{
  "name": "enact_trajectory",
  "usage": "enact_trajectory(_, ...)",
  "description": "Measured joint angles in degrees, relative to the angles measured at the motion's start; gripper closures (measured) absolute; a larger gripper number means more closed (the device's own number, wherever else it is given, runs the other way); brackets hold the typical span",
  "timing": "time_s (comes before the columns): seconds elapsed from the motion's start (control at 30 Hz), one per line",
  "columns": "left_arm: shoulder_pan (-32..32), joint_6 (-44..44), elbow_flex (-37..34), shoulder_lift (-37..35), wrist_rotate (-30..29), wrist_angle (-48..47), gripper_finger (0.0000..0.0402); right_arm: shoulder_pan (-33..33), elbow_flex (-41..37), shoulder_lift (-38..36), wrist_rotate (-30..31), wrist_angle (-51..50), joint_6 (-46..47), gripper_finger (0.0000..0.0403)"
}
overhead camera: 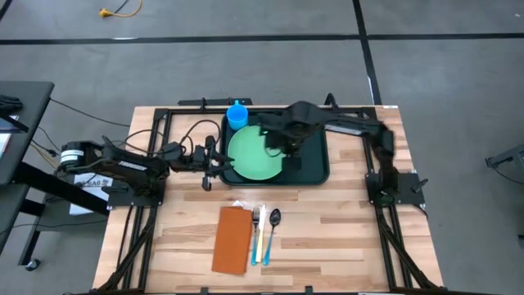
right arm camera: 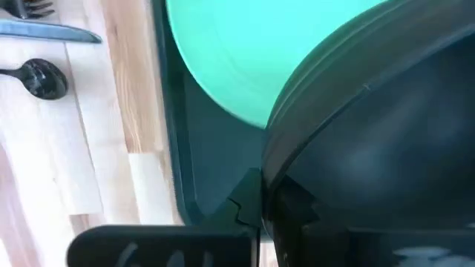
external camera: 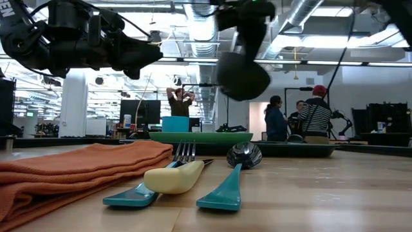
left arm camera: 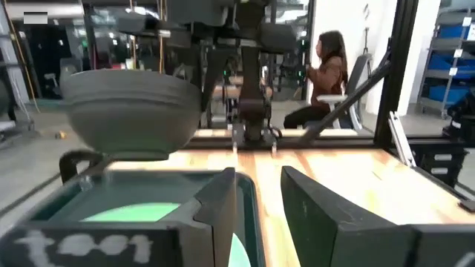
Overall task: Set up tray
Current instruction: Stack the black bowl on top of the light green plate on the black serving tray
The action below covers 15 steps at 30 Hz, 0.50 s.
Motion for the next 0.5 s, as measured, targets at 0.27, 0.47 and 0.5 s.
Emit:
enact_trajectory(0.27,0.0,1.4,0.0,-14.3,-7.5,-21.6,0.0303,2.5,14.2,12.8,-0.1,-0.5,-7.1,0.0403)
enact_trajectory(0.47,-0.1,1.3,0.0,-22.1,-12.7,-32.0,0.0303,3.6,15.2,16.7,0.2,-0.6,-8.0,0.0403)
enact_trajectory(0.5,-0.1,1.3,0.0,-22.7,-12.7,-32.5,0.0303,3.7,15.2,17.2,0.4,-0.5,-8.0,0.0403)
